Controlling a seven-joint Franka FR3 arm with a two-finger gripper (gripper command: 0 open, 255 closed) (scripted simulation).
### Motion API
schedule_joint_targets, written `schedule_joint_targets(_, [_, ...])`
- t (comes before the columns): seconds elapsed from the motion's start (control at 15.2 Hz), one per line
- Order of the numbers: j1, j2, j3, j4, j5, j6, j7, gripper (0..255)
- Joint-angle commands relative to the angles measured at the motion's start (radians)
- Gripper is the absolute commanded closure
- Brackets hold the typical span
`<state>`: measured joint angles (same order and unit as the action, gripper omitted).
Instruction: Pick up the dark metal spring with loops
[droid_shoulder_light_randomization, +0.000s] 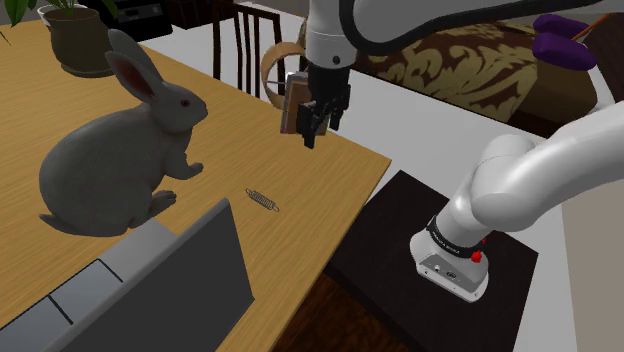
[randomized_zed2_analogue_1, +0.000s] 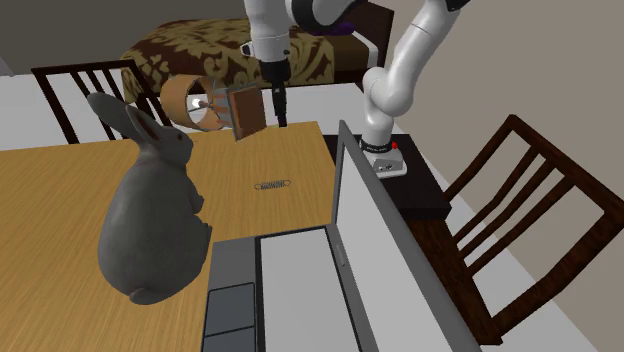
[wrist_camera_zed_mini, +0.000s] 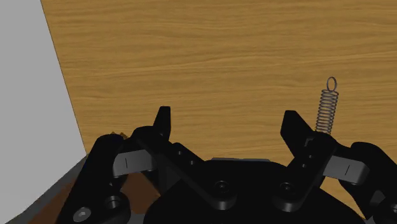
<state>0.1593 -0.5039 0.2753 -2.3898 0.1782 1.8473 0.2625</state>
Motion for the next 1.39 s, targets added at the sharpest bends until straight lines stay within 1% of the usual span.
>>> schedule_joint_targets(0.0, [0.013,0.050,0.037,0.012,0.008,0.047,0.029,0])
schedule_joint_targets(0.2, [0.029,0.128,0.092,0.040,0.008,0.110,0.077,0])
schedule_joint_targets(0.4, [0.043,0.214,0.147,0.078,-0.006,0.169,0.130,0])
schedule_joint_targets(0.73, [0.064,0.374,0.230,0.162,-0.067,0.253,0.232,0])
schedule_joint_targets(1.19, [0.064,0.423,0.238,0.109,-0.088,0.350,0.247,0])
schedule_joint_targets(1.32, [0.064,0.427,0.238,0.105,-0.090,0.358,0.249,0])
